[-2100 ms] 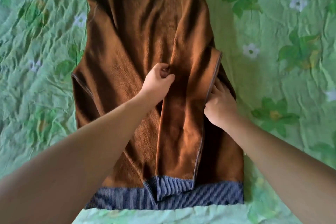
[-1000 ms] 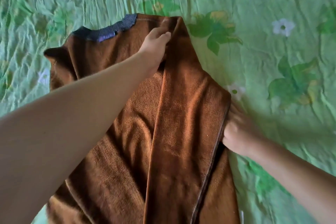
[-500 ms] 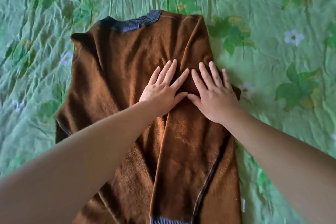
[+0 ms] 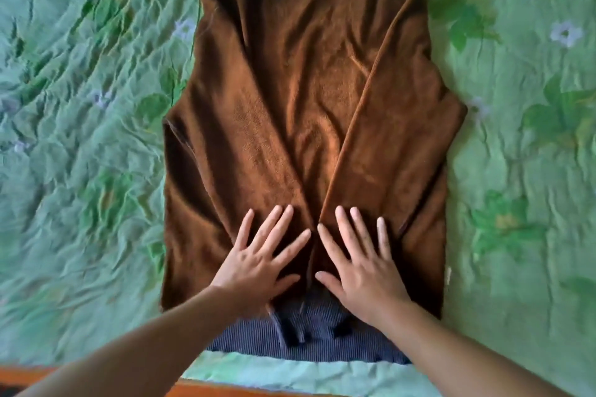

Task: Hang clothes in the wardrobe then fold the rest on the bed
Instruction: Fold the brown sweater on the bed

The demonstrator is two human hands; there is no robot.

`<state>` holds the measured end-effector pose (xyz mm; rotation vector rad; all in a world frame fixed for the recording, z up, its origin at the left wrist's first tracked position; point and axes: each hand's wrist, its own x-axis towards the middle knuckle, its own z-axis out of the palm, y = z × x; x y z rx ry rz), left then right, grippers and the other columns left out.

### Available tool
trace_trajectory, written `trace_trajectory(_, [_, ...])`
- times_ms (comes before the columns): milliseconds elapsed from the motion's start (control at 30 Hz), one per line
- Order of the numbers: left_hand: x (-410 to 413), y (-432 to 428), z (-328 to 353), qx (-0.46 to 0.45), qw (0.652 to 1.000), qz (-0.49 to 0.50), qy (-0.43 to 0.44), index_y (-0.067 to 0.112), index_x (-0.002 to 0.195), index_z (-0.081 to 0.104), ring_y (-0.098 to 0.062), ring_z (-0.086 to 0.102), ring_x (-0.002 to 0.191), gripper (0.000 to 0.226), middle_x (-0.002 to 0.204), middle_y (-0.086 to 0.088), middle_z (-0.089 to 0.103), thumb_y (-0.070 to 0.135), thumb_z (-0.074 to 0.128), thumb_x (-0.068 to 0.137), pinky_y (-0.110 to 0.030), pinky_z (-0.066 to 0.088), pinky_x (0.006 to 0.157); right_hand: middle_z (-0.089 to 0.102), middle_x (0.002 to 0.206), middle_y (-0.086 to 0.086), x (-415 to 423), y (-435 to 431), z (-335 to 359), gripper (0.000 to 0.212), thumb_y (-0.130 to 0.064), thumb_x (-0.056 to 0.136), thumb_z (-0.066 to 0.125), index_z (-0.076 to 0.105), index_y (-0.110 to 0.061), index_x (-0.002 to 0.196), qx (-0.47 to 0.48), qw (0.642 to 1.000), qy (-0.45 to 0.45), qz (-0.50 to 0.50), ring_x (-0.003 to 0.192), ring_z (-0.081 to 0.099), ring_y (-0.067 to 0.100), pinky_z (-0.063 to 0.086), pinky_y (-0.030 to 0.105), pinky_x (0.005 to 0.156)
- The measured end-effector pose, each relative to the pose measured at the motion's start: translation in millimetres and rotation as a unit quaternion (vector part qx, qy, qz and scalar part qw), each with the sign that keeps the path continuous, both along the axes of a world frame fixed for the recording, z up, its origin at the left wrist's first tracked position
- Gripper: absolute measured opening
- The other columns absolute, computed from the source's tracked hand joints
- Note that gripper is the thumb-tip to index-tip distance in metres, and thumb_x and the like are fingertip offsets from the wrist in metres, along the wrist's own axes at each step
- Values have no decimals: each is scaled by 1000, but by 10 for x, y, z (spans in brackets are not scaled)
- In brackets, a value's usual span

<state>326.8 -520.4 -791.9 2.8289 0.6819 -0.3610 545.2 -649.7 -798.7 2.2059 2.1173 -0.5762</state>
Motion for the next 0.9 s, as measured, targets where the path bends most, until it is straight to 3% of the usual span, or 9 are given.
trace_trajectory(233, [-581, -704, -62, -50, 998, -15, 37, 35, 160, 14, -35, 6, 155, 80, 167, -18, 7, 68, 42, 93, -68, 21, 115, -3, 169, 21, -619, -660, 94, 97, -78, 88, 41, 11, -25, 163, -61, 997, -5, 53, 156, 5, 40, 8, 72, 118])
trace_trajectory(333, [-746, -763, -68, -46, 994, -88, 41, 33, 161, 13, -36, 6, 155, 90, 168, -18, 5, 76, 42, 87, -69, 14, 117, -1, 170, 17, -588, -834, 146, 111, -81, 75, 59, 18, -27, 162, -71, 992, -8, 100, 156, 9, 37, 9, 74, 116])
trace_trajectory(400, [-880, -721, -64, -34, 990, -129, 46, 33, 161, 12, -35, 8, 155, 86, 168, -18, 5, 69, 40, 88, -69, 14, 116, 3, 171, 13, -488, -900, 179, 112, -74, 69, 71, 24, -31, 161, -79, 989, -12, 128, 156, 10, 35, 13, 76, 114])
trace_trajectory(500, [-1006, -573, -61, -7, 986, -163, 25, 32, 160, 15, -32, 9, 155, 78, 168, -17, 7, 44, 42, 88, -71, 10, 116, 4, 171, 11, -342, -914, 226, 98, -46, 80, 76, 24, -29, 161, -75, 983, -12, 169, 156, 8, 36, 19, 76, 111])
trace_trajectory(600, [-1013, -452, 2, 16, 986, -168, 15, 32, 160, 17, -32, 12, 154, 78, 168, -15, 7, 24, 47, 88, -72, 12, 114, 15, 169, 10, -193, -852, 281, 74, -14, 89, 50, 29, -24, 159, -35, 982, -37, 182, 155, 17, 34, 34, 70, 107])
trace_trajectory(667, [-947, -440, 62, 11, 987, -159, 26, 32, 160, 16, -34, 13, 154, 84, 168, -16, 6, 22, 51, 84, -75, 13, 111, 20, 168, 10, -137, -821, 310, 75, -8, 87, 52, 32, -23, 158, -32, 981, -56, 185, 153, 24, 36, 37, 69, 106])
trace_trajectory(800, [-798, -547, 154, -2, 989, -128, 71, 31, 159, 18, -37, 7, 154, 96, 168, -18, 1, 28, 61, 73, -76, 14, 108, 27, 166, 12, -188, -776, 323, 87, -12, 80, 78, 37, -23, 156, -74, 977, -87, 182, 146, 36, 40, 41, 70, 98])
trace_trajectory(900, [-756, -555, 199, 2, 992, -111, 63, 32, 156, 27, -38, 24, 151, 84, 165, -17, 18, 19, 60, 80, -73, 28, 104, 39, 159, 12, -215, -699, 328, 77, -11, 80, 76, 47, -26, 149, -73, 977, -102, 171, 138, 46, 40, 47, 65, 89])
